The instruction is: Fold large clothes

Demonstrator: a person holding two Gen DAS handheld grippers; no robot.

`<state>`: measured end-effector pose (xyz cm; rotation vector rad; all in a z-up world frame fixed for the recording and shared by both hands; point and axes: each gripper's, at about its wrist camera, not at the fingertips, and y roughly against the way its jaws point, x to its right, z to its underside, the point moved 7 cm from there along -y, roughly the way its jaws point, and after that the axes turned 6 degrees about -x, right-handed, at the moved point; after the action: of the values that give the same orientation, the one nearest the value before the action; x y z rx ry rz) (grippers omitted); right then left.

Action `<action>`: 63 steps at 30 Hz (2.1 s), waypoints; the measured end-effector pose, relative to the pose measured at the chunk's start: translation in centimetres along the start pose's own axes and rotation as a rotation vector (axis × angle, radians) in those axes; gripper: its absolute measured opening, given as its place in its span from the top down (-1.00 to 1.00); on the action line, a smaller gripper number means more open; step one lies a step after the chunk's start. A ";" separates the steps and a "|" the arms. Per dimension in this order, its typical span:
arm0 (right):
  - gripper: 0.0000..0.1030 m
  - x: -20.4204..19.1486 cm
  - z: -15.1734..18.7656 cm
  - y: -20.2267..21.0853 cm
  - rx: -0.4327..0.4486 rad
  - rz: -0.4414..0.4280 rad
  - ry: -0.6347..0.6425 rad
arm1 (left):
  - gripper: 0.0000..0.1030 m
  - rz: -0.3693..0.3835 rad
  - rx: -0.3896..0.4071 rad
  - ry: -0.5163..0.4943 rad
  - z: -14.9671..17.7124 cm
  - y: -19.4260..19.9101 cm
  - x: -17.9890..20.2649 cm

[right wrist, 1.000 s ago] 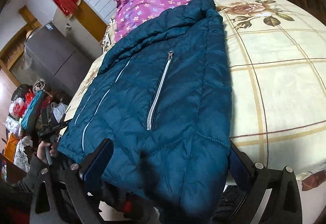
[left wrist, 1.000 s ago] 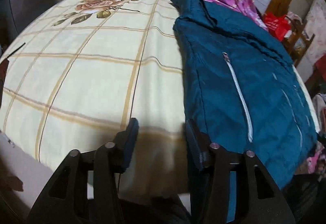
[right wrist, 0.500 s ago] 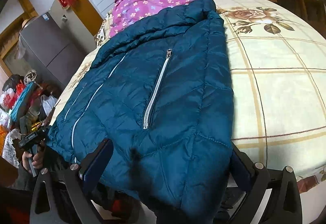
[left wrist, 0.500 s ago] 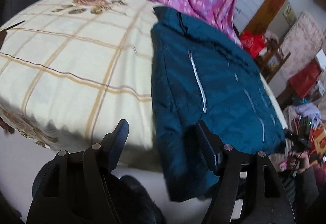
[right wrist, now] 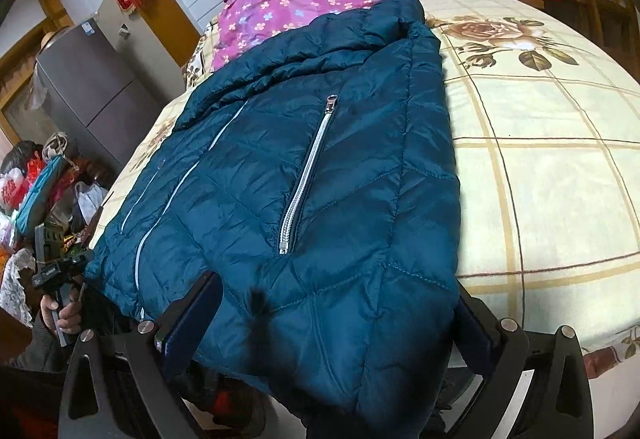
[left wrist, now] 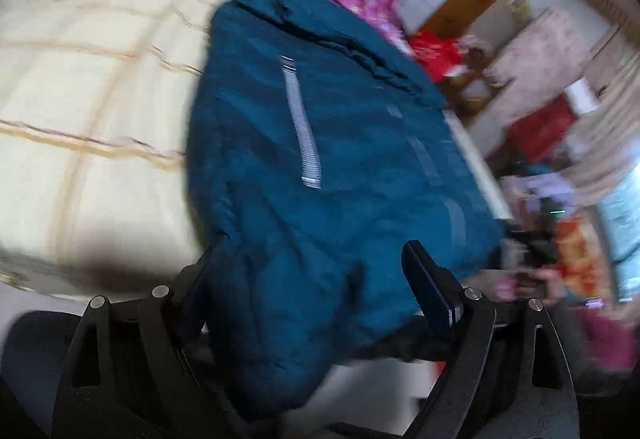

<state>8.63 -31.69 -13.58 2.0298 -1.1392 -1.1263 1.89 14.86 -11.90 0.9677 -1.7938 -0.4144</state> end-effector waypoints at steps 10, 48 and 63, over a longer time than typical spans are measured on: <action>-1.00 0.4 -0.1 0.1 0.041 -0.022 -0.008 | -0.68 -0.055 -0.047 -0.079 -1.8 -1.9 0.8; -0.90 -2.1 2.2 0.5 0.014 -0.248 0.061 | -0.40 -0.125 0.007 -0.092 -1.9 -2.2 0.0; 0.33 1.0 1.8 0.8 0.019 -0.132 -0.052 | -0.27 -0.202 0.056 -0.064 -1.4 -1.2 -0.8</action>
<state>7.03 -33.11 -14.26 2.1281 -1.0572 -1.2438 3.74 14.92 -12.59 1.1928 -1.7789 -0.5285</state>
